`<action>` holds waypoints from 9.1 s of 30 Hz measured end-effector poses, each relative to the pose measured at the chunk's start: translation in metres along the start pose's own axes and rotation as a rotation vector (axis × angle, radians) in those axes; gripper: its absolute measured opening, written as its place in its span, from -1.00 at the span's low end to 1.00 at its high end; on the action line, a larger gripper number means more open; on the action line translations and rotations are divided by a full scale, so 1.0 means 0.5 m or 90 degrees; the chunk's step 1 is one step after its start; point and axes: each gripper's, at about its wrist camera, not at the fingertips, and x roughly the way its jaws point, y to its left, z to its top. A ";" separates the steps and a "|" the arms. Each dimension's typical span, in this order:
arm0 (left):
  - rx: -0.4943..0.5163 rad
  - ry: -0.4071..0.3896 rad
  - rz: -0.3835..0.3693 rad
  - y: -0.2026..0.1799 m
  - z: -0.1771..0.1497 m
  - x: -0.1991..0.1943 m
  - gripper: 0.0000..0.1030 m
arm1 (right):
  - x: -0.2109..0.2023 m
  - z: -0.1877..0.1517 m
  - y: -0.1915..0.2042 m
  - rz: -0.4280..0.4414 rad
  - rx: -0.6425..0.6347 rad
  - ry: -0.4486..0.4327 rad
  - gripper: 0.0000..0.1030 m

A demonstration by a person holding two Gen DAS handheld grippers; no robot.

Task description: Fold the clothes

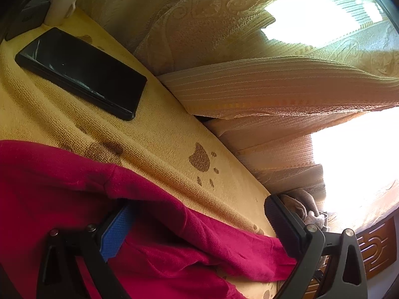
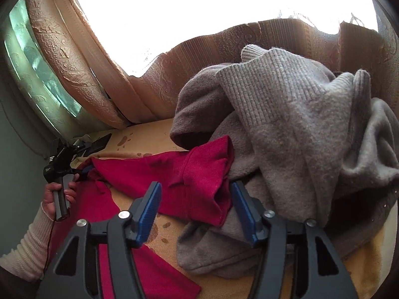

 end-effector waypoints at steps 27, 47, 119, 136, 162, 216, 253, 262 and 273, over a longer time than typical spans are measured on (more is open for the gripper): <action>0.031 0.057 -0.029 -0.036 -0.027 0.022 0.98 | 0.035 0.017 0.172 -0.069 -0.243 0.020 -0.97; -0.078 0.059 -0.034 0.005 0.084 0.078 0.98 | -0.054 0.143 0.138 -0.057 -0.041 -0.142 -0.96; 0.008 0.187 -0.109 0.032 0.057 0.003 0.98 | 0.318 -0.059 0.499 -0.143 -0.319 0.071 -0.24; 0.097 0.180 -0.096 -0.003 0.066 0.053 0.07 | 0.440 -0.023 0.469 -0.007 -0.218 0.136 -0.70; 0.143 0.265 0.127 -0.010 0.133 0.034 -0.88 | 0.223 -0.282 0.633 0.111 -0.459 0.118 0.40; -0.081 0.021 -0.150 0.305 -0.053 -0.496 1.00 | 0.136 -0.483 0.935 0.044 -0.702 -0.029 -0.94; 0.000 0.208 -0.304 0.170 -0.346 -0.482 1.00 | 0.446 -0.146 0.644 0.044 -0.429 0.137 0.41; 0.066 0.247 -0.344 0.105 -0.374 -0.496 1.00 | 0.424 -0.114 0.695 0.035 -0.459 0.097 0.49; 0.004 0.243 -0.287 0.164 -0.386 -0.467 0.99 | 0.533 -0.104 0.720 0.029 -0.441 0.140 0.60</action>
